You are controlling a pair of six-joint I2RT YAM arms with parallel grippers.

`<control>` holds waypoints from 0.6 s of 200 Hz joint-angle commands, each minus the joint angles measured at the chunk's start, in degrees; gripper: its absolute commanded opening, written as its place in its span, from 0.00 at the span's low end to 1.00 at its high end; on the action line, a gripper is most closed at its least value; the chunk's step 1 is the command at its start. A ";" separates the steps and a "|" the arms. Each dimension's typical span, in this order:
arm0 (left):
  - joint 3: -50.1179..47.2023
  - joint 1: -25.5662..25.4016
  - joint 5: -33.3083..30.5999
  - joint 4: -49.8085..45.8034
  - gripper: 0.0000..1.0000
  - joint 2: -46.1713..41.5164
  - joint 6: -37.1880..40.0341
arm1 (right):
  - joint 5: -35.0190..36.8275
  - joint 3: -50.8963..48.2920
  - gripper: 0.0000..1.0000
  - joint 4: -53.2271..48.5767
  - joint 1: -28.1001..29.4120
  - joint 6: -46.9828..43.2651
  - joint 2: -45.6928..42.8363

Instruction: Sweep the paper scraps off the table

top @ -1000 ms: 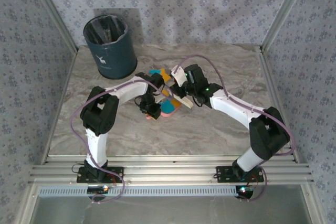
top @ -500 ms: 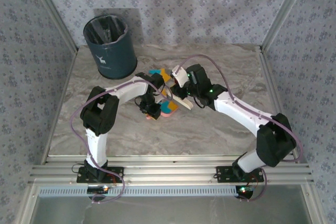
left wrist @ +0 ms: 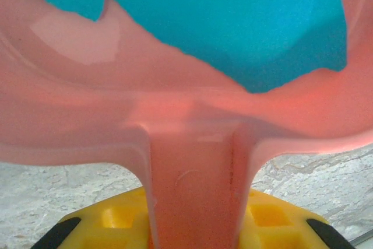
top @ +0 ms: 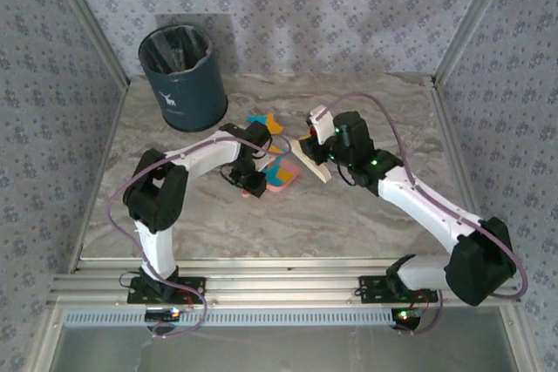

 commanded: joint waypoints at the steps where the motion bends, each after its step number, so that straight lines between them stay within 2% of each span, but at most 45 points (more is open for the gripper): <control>1: -1.01 -0.29 -0.84 1.62 0.00 -3.44 -0.67 | 5.17 -1.37 0.00 3.00 -1.34 2.98 -3.28; 45: -2.42 -0.27 -1.30 2.31 0.00 -6.03 -0.71 | 8.64 -3.64 0.00 2.06 -3.85 4.36 -6.38; 89: -5.30 -0.26 -0.53 6.15 0.00 -11.19 -0.52 | 13.43 -5.30 0.00 1.63 -5.76 5.70 -8.17; 120: -6.94 -0.28 0.14 9.12 0.00 -14.99 -0.41 | 14.32 -5.75 0.00 1.17 -6.78 6.45 -8.50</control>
